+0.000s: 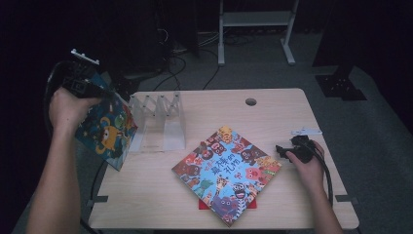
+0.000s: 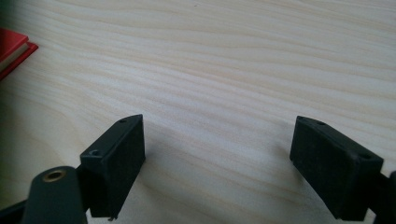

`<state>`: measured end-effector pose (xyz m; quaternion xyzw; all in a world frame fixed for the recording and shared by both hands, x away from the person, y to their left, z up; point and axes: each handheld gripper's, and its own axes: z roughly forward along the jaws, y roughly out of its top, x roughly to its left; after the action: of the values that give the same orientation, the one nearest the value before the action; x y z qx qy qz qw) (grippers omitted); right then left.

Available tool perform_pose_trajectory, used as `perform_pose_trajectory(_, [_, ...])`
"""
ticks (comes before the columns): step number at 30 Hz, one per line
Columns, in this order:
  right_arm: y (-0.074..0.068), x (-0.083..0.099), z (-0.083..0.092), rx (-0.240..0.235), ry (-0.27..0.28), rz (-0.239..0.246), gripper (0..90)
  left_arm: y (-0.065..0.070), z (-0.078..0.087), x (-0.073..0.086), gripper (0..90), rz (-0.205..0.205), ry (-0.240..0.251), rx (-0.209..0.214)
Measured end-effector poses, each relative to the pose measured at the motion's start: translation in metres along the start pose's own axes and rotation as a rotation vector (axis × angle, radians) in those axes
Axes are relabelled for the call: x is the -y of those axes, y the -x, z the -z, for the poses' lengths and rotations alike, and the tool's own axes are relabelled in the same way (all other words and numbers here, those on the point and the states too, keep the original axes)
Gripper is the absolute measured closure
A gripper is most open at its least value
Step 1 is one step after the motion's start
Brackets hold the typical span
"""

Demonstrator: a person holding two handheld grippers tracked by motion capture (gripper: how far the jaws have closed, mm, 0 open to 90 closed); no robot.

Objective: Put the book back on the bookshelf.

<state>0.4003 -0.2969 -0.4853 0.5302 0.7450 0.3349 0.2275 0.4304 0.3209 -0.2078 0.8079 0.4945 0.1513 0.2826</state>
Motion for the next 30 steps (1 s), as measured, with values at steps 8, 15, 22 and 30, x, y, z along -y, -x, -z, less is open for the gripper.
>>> perform_pose_trajectory(8, [0.0, 0.0, 0.0, 0.0, 0.001, 0.0, 16.7, 0.027, -0.018, 0.013, 88.2, -0.068, -0.004, 0.071])
perform_pose_trajectory(15, [0.0, 0.0, 0.0, 0.0, 0.001, 0.0, 16.7, 0.051, -0.031, 0.023, 88.2, -0.127, -0.012, 0.109])
perform_pose_trajectory(22, [0.0, 0.0, 0.0, 0.0, 0.0, 0.0, 16.7, 0.065, -0.045, 0.035, 85.6, -0.154, -0.022, 0.134])
perform_pose_trajectory(30, [0.0, 0.0, 0.0, 0.0, 0.0, 0.0, 16.7, 0.08, -0.062, 0.055, 74.5, -0.175, -0.018, 0.165])
